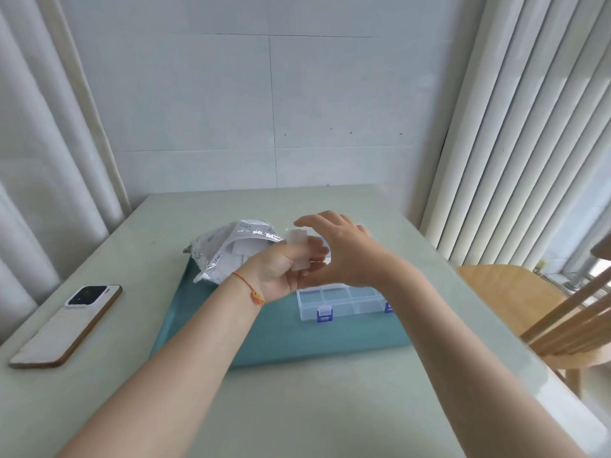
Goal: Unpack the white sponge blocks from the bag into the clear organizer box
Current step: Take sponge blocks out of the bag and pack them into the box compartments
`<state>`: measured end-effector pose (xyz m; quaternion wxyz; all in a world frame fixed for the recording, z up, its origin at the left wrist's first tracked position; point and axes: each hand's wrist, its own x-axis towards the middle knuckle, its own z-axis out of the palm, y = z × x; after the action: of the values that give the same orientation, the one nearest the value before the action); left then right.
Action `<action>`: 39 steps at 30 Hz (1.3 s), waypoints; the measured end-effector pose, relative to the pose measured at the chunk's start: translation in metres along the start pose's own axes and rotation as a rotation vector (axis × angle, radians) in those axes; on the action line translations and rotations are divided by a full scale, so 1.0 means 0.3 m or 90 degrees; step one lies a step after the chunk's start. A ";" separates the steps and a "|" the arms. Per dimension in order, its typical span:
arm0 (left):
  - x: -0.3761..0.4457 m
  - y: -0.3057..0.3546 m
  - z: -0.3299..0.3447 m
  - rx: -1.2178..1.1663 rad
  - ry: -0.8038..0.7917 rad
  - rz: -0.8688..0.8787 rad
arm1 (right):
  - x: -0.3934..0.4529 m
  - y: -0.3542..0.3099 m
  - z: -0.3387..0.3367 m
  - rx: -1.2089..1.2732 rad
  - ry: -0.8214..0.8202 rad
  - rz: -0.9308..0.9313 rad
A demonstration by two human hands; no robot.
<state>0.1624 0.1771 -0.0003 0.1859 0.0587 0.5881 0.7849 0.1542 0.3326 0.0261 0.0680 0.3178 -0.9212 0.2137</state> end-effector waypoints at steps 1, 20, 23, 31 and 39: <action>0.015 0.001 0.010 0.016 -0.012 0.001 | -0.003 0.011 -0.002 0.005 -0.005 0.000; 0.145 0.019 0.076 0.113 -0.122 -0.042 | 0.026 0.193 -0.063 0.438 -0.021 0.101; 0.154 0.023 0.075 0.137 -0.117 -0.056 | 0.035 0.212 -0.052 0.404 -0.038 0.119; 0.220 -0.010 0.058 0.478 0.289 0.051 | 0.067 0.329 -0.027 0.349 0.121 0.332; 0.231 -0.032 0.033 0.620 0.349 0.034 | 0.107 0.304 0.062 0.365 0.072 0.374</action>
<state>0.1035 0.2134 -0.0152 -0.0422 -0.0533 0.9080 0.4134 0.0731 0.3712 -0.0142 -0.0363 0.0354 -0.8707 0.4892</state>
